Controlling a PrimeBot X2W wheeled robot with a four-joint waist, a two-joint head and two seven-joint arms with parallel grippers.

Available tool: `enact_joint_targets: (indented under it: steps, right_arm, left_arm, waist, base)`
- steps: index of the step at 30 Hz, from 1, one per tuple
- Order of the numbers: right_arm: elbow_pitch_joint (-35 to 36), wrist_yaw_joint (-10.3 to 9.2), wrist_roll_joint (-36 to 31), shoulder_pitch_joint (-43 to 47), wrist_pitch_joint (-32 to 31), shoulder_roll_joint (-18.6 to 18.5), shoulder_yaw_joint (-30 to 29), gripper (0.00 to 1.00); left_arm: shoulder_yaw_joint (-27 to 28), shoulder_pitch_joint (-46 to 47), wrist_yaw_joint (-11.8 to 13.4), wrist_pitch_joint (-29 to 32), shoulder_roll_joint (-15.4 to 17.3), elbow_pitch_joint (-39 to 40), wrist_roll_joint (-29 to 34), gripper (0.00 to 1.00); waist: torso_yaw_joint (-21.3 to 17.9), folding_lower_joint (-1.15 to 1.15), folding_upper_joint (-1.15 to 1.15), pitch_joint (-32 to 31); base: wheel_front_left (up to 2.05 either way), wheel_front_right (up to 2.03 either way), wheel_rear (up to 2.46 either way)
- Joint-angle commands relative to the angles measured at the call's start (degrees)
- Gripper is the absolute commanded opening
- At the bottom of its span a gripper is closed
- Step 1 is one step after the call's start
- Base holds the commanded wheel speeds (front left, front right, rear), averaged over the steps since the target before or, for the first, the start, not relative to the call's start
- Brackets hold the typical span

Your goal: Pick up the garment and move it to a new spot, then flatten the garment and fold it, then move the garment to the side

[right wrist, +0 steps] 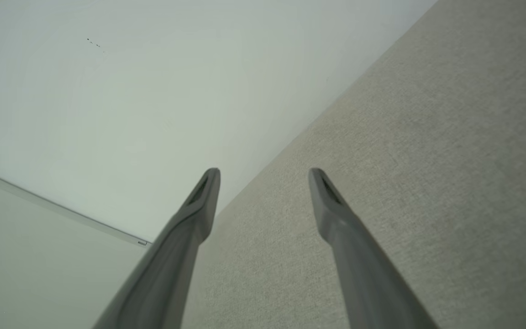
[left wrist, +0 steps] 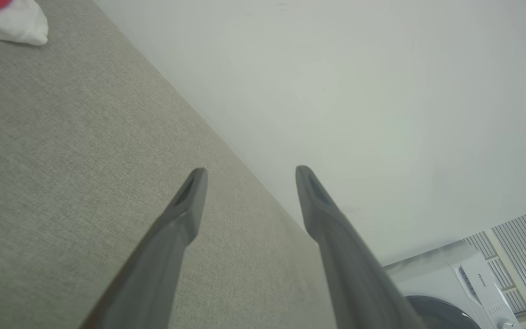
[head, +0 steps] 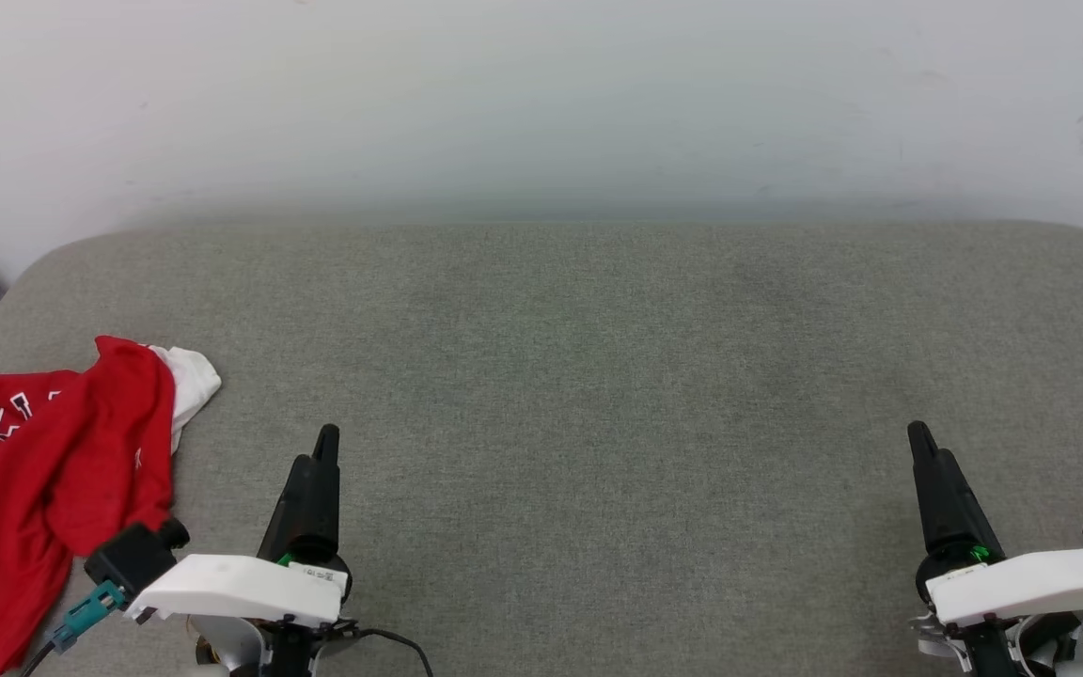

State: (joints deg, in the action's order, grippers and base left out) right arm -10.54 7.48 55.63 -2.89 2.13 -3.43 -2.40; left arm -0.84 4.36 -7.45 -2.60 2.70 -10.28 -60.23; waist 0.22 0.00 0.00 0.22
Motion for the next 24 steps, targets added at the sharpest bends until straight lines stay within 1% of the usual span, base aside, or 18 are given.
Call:
enact_joint_targets:
  steps: [1,7,14,24]
  right_arm:
    - [1.2,0.01,-2.3,-0.3,0.4,-0.1,0.2,1.0]
    - [2.1,0.01,-9.4,-0.1,0.1,0.2,0.6,1.0]
    - [3.4,0.02,-16.7,0.2,-0.2,0.4,0.7,1.0]
    - [5.1,0.02,-25.5,0.6,0.1,0.5,1.1,1.0]
  left_arm:
    - [-0.3,0.7,0.2,-0.5,0.1,0.8,2.3,1.0]
    - [-1.4,0.7,0.9,-1.7,0.4,0.5,10.6,1.0]
    - [-2.3,0.9,2.5,-3.0,1.6,0.2,18.8,1.0]
    - [-3.2,1.0,4.3,-4.7,3.0,0.6,26.9,1.0]
  waist:
    - [0.0,0.0,0.0,0.0]
    - [-0.1,0.0,0.0,0.0]
    - [-0.1,0.0,0.0,0.0]
    - [0.0,0.0,0.0,0.0]
  base:
    - [0.0,0.0,0.0]
    - [0.0,0.0,0.0]
    - [0.0,0.0,0.0]
    - [0.0,0.0,0.0]
